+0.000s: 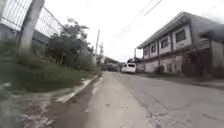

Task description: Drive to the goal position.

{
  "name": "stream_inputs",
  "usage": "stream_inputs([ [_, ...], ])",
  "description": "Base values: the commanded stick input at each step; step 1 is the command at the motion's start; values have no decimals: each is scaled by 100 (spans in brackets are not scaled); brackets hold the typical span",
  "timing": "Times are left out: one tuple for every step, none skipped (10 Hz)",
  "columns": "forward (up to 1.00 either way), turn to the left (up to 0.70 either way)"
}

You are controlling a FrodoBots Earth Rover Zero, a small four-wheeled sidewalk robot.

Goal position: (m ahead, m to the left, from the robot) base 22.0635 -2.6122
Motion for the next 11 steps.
stream_inputs([
  [70, 0],
  [70, 0],
  [70, 0],
  [70, 0],
  [70, 0],
  [70, -2],
  [70, -15],
  [70, -29],
  [70, -26],
  [70, 0],
  [70, 0],
])
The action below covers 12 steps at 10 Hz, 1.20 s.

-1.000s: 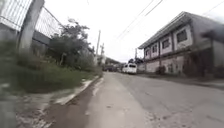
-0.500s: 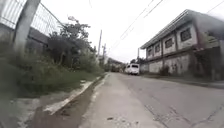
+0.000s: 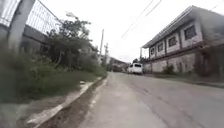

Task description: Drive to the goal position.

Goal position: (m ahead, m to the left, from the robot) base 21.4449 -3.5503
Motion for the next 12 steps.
stream_inputs([
  [70, 0],
  [70, 0],
  [70, 0],
  [70, 0],
  [70, 0],
  [70, 0],
  [70, 0],
  [70, -20],
  [70, -34],
  [70, -34],
  [70, -34],
  [70, -34],
])
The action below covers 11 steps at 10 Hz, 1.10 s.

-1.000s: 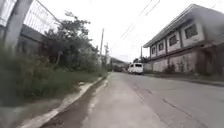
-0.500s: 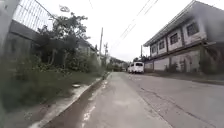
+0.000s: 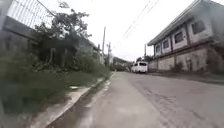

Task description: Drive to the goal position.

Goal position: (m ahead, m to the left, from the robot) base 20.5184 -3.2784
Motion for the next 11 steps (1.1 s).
stream_inputs([
  [70, -34],
  [70, -1],
  [70, 0],
  [70, 0],
  [70, 0],
  [70, 0],
  [70, 0],
  [70, 0],
  [70, 0],
  [70, 0],
  [70, 0],
])
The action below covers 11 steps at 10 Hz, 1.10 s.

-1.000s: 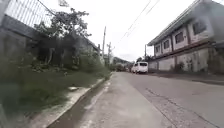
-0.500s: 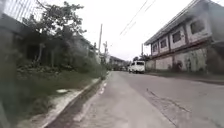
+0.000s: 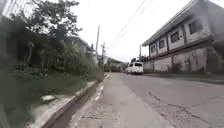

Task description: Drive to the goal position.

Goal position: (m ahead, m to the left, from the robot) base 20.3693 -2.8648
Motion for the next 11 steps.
stream_inputs([
  [70, -3],
  [70, -28],
  [70, -34],
  [70, -34],
  [70, -31],
  [70, -17],
  [70, 0],
  [70, 0],
  [70, 0],
  [70, 0],
  [70, -1],
])
